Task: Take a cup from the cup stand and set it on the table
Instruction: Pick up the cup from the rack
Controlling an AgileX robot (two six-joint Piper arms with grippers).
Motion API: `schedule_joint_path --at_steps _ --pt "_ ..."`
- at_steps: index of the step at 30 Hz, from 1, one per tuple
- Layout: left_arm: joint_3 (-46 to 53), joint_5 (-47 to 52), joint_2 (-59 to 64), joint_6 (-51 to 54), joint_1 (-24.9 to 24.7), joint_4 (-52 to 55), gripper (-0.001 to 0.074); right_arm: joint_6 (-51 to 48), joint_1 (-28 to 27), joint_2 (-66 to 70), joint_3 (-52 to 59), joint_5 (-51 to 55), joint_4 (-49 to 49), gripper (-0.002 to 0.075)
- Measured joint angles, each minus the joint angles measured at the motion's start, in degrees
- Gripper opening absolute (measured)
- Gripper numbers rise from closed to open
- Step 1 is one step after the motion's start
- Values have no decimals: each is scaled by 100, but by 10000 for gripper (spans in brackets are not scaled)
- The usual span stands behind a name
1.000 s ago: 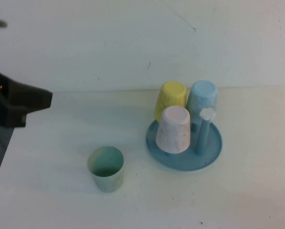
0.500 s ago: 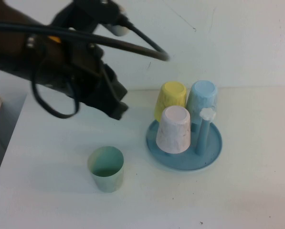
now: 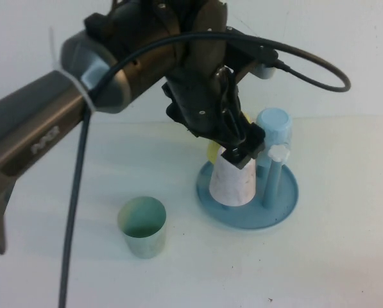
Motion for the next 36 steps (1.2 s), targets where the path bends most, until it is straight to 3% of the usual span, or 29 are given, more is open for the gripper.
schedule_joint_path --at_steps 10,28,31,34,36 --pt "-1335 261 1290 -316 0 -71 691 0 0 0 0 0 0 127" --pt "-1430 132 1860 -649 0 54 692 0 0 0 0 0 0 127" --pt "-1430 132 1954 -792 0 54 663 0 0 0 0 0 0 127" --pt "-1430 132 1992 -875 0 85 581 0 0 0 0 0 0 127" --pt "-1466 154 1992 -888 0 121 582 0 0 0 0 0 0 127"
